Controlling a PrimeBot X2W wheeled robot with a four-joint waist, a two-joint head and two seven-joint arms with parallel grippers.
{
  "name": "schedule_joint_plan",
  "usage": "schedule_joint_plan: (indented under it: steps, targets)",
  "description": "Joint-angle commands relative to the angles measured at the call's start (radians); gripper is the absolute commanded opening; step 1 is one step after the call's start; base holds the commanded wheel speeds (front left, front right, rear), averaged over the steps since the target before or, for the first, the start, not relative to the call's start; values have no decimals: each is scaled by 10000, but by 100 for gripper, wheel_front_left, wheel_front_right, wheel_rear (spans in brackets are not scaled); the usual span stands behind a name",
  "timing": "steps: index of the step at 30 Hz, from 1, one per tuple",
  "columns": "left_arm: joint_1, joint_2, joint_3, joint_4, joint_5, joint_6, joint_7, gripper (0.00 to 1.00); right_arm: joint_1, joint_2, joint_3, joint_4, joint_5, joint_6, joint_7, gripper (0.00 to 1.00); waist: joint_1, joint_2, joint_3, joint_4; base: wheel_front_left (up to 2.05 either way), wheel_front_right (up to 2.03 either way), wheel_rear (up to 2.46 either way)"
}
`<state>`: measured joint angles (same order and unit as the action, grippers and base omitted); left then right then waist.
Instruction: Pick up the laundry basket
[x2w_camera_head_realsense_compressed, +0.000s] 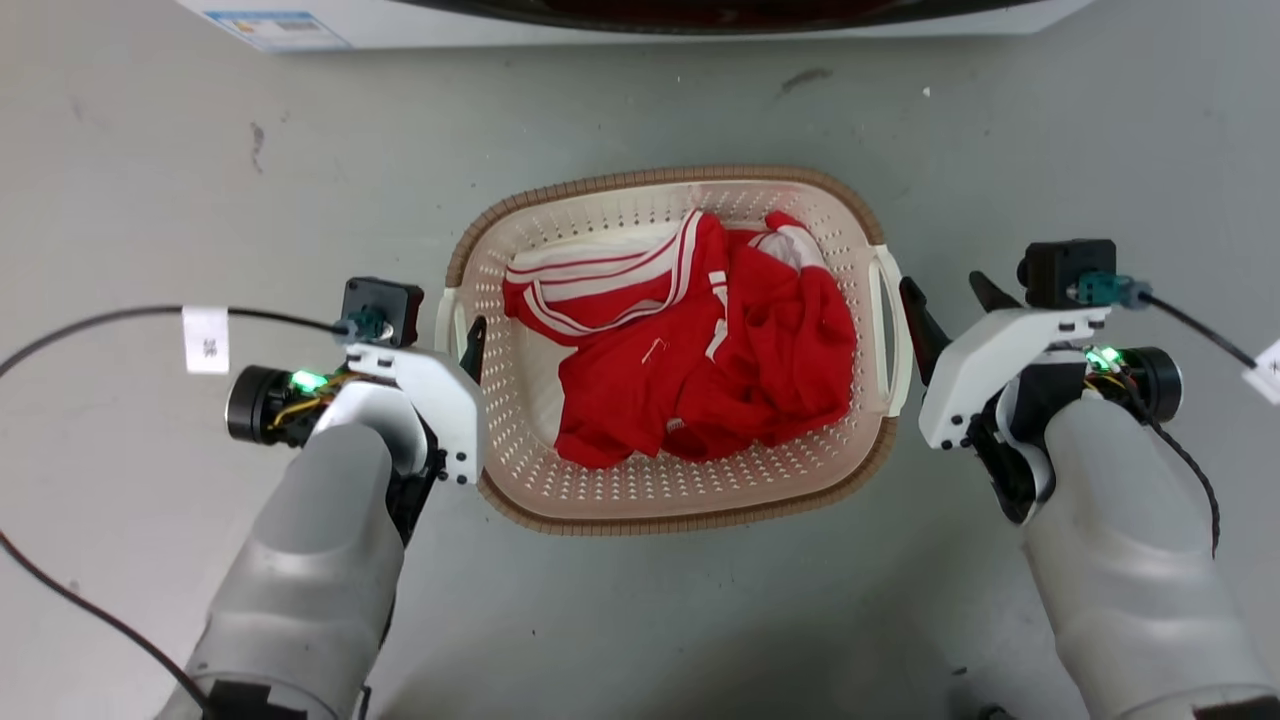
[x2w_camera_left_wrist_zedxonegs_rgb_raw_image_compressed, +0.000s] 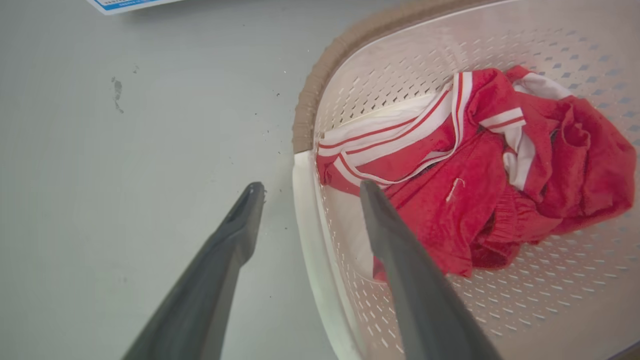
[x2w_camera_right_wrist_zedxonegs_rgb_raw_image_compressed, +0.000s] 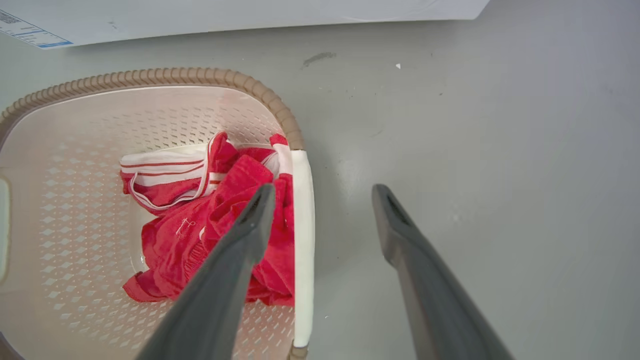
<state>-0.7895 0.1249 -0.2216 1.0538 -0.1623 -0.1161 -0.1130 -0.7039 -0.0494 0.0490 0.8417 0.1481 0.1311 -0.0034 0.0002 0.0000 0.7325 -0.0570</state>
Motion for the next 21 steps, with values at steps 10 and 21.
schedule_joint_plan:
  steps: [10, 21]
  targets:
    - [-1293, 20, -625, 1108, -103, -122, 827, 100, -1762, -16, 996, 2296, 1068, -7, 802, 100, -2, 0, 745, 129, 0, 0, 0]
    - [-1873, -137, -1405, 1612, -457, -135, 1357, 100, -2764, -15, 1759, 3764, 1249, -7, 1472, 100, -2, 0, 1122, 290, 0, 0, 0]
